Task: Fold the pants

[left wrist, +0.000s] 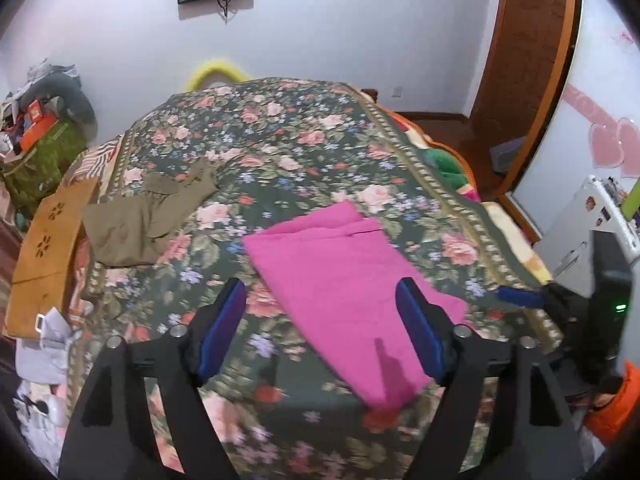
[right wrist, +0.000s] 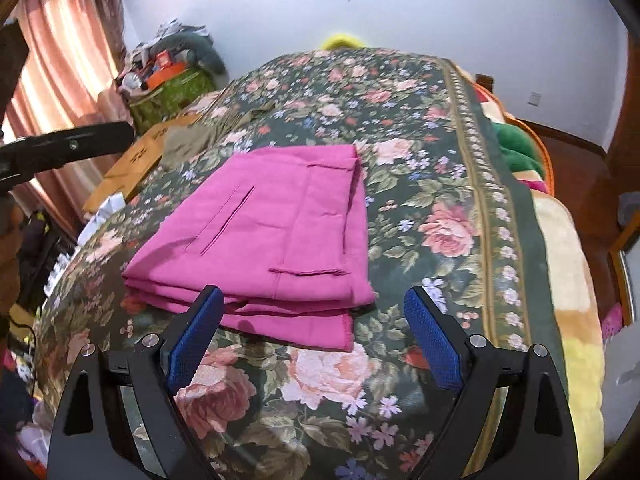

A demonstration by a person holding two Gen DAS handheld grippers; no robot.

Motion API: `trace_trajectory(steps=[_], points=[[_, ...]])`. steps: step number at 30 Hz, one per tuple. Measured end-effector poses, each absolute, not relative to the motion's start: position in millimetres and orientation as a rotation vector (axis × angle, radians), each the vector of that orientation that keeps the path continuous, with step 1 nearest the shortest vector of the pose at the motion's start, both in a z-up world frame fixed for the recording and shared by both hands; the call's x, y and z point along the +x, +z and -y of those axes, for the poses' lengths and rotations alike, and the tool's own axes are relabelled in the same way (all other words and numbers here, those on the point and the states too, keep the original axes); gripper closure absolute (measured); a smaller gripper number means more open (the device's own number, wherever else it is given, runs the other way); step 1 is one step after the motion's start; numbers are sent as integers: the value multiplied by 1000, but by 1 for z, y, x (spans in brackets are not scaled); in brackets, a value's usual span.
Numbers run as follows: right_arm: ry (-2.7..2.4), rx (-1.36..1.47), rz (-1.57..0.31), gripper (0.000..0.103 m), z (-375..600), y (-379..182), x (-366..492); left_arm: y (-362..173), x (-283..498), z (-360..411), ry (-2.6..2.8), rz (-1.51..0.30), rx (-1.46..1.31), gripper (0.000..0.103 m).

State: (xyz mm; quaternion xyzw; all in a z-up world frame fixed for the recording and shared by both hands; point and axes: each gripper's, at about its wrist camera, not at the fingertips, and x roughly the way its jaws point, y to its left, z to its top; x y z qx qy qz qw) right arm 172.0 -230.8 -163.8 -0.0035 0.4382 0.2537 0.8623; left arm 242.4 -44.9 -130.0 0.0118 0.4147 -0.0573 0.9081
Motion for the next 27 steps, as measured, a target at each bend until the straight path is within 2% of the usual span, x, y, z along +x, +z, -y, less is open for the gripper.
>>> trace_trajectory(steps=[4,14,20,24,26,27], points=[[499,-18,-906,13,234,-161,174,-141,273,26,-88,-912,79,25],[463,-6,-917,13,234,-163,189,-190,375,-15,-15,-1060,9,25],[424,6,-920,13,238,-166,200,-234,424,-3,-38,-1159,20,25],[400,19,-942,13,242,-171,208,-261,440,18,-34,-1218,159,25],[390,33,-953,13,245,-174,211,-277,441,25,-30,-1233,251,18],[387,41,-957,13,246,-174,212,-279,439,26,-21,-1218,277,10]])
